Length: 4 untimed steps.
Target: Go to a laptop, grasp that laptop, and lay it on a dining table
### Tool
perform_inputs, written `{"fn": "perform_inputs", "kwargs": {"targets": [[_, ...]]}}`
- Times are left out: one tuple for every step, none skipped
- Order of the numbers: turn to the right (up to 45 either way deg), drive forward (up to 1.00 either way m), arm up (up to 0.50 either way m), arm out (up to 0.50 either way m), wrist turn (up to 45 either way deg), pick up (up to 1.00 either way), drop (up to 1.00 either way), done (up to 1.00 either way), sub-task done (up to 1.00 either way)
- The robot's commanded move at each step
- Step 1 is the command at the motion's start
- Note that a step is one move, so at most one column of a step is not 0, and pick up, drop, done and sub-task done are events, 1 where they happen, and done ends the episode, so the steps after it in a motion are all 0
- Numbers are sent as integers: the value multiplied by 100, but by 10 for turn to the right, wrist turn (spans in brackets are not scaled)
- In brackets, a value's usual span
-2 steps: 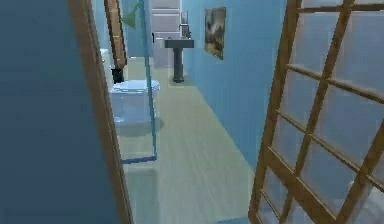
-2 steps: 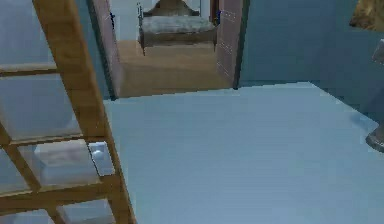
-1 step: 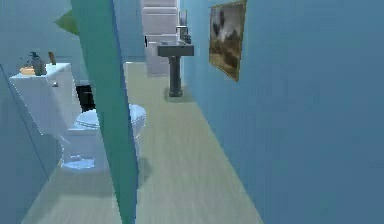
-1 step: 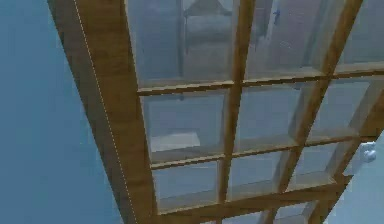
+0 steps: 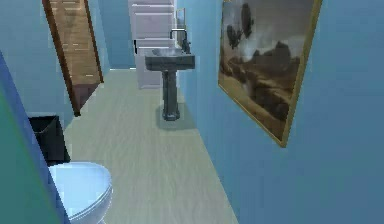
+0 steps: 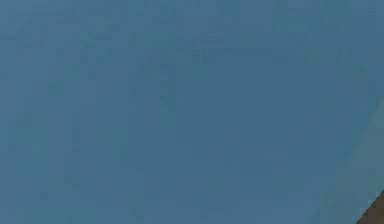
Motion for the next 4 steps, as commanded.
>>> {"fn": "perform_inputs", "kwargs": {"targets": [[30, 0, 0, 0, 0, 0, 0, 0, 0], [0, 80, 0, 0, 0, 0, 0, 0, 0], [-120, 0, 0, 0, 0, 0, 0, 0, 0], [0, 60, 0, 0, 0, 0, 0, 0, 0]]}}
